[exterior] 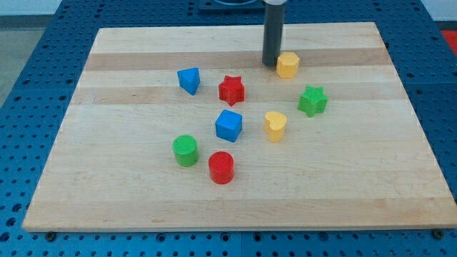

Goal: Push the hexagon to the top right

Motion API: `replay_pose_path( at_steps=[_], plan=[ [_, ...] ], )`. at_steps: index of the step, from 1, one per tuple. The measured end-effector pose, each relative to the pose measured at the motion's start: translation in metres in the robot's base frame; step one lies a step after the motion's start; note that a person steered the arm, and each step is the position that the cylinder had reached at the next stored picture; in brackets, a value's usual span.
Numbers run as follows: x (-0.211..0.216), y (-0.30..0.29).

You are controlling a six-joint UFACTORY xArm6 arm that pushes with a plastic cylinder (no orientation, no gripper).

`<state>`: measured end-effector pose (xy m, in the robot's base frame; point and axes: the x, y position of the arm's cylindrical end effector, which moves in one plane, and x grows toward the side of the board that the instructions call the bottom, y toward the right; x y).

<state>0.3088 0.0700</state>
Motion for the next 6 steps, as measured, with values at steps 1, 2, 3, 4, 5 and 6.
replay_pose_path(
  at_steps=[1, 2, 3, 4, 5, 6],
  plan=[
    [0.029, -0.002],
    [0.046, 0.001],
    [0.043, 0.034],
    [0.028, 0.07],
    [0.004, 0.095],
    [-0.02, 0.105]
  ],
)
